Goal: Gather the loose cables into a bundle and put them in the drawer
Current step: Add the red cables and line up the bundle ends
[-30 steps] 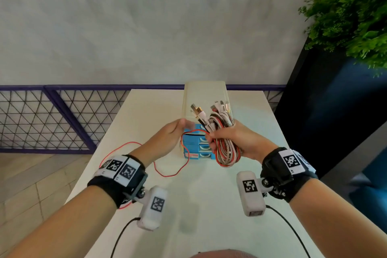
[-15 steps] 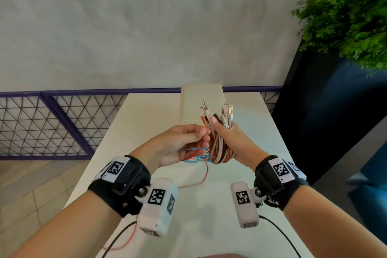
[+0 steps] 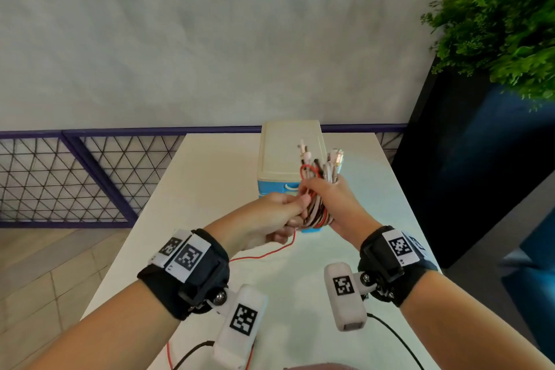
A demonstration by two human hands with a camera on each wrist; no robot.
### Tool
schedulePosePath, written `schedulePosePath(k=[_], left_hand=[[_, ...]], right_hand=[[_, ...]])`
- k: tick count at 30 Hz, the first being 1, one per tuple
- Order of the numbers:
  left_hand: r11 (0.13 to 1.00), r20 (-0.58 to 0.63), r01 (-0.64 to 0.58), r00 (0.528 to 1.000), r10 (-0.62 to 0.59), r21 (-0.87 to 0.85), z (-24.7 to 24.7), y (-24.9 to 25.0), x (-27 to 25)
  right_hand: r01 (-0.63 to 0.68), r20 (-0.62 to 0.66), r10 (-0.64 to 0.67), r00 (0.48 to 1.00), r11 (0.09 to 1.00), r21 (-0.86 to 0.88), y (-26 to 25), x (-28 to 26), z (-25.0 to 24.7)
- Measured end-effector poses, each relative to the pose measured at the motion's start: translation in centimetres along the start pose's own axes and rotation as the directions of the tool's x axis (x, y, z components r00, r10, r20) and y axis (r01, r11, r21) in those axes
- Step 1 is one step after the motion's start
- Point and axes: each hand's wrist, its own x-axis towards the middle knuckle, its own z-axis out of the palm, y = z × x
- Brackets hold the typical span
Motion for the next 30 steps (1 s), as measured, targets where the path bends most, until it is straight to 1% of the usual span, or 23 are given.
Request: schedulePosePath(k=[2,4,7,9,10,11,12,13,14,15,16,18,19,22,24,25,27,28,30], left_hand=[[0.998,0.111,0.028,0.994,-0.022,-0.057,-0.1,-0.5,-0.3],[0.994,0.233,0.088,0.97,-0.072,-0.061,-0.7,-1.4,-0.5],[0.975,0.396,0.218,0.893,-0.214,0.036,-1.6,-3.3,-0.9],[0.96,0.434,0.234,0.857,-0.279,0.155,-2.3,-4.5,-1.1],[0.95,0.419,0.219,0.858,-0.297,0.223,-2.6,-4.8,-0.9],[0.934,0.372,0.182,0.881,-0.293,0.307,-2.8,-4.9,-0.7],[0.903,0.293,0.123,0.921,-0.258,0.411,-3.0,-4.8,-0.4],[0.85,0.188,0.061,0.965,-0.185,0.524,-3.1,-4.6,0.1],[0.787,0.076,0.015,0.994,-0.079,0.617,-3.2,-4.3,0.5],[0.742,-0.023,-0.015,0.999,0.042,0.67,-3.3,-4.0,0.8],[0.72,-0.099,-0.043,0.983,0.153,0.692,-3.4,-3.6,1.0],[0.684,-0.183,-0.095,0.929,0.322,0.723,-3.4,-3.0,1.2],[0.669,-0.204,-0.116,0.902,0.38,0.735,-3.4,-2.7,1.3],[0.654,-0.23,-0.206,0.825,0.516,0.728,-3.0,-2.1,1.4],[0.648,-0.245,-0.259,0.777,0.58,0.716,-2.7,-1.9,1.4],[0.641,-0.252,-0.277,0.754,0.607,0.716,-2.6,-1.8,1.4],[0.628,-0.262,-0.305,0.717,0.647,0.716,-2.4,-1.7,1.4],[0.625,-0.263,-0.313,0.708,0.655,0.715,-2.4,-1.6,1.4],[0.63,-0.263,-0.306,0.717,0.646,0.714,-2.3,-1.7,1.3]], right_hand=[[0.035,-0.094,-0.025,0.995,0.995,0.099,-0.4,0.6,-0.6],[0.056,-0.161,-0.023,0.987,0.978,0.202,-0.9,1.1,-1.4],[0.047,-0.217,0.045,0.975,0.915,0.402,-1.8,1.9,-2.9],[0.02,-0.197,0.083,0.977,0.883,0.469,-2.2,1.9,-3.4],[0.009,-0.176,0.084,0.981,0.881,0.473,-2.3,1.8,-3.6],[-0.007,-0.142,0.082,0.987,0.884,0.467,-2.4,1.6,-3.6],[-0.038,-0.098,0.091,0.991,0.894,0.447,-2.4,1.4,-3.7],[-0.079,-0.046,0.107,0.993,0.911,0.404,-2.5,1.1,-3.6],[-0.119,0.007,0.123,0.992,0.937,0.329,-2.6,0.7,-3.4],[-0.146,0.054,0.137,0.989,0.963,0.227,-2.6,0.3,-3.1],[-0.151,0.095,0.14,0.986,0.982,0.115,-2.7,0.0,-2.8],[-0.126,0.148,0.132,0.98,0.991,-0.049,-2.5,-0.7,-2.2],[-0.112,0.155,0.125,0.98,0.989,-0.095,-2.4,-1.0,-1.8],[-0.122,0.108,0.141,0.984,0.979,-0.166,-1.8,-1.0,-0.8],[-0.143,0.103,0.166,0.981,0.97,-0.194,-1.4,-1.0,-0.3],[-0.143,0.124,0.17,0.978,0.968,-0.205,-1.2,-1.0,-0.2],[-0.145,0.206,0.181,0.962,0.973,-0.178,-1.0,-1.3,0.0],[-0.165,0.24,0.197,0.95,0.975,-0.147,-0.9,-1.3,0.0],[-0.189,0.272,0.216,0.938,0.974,-0.123,-0.9,-1.5,-0.2]])
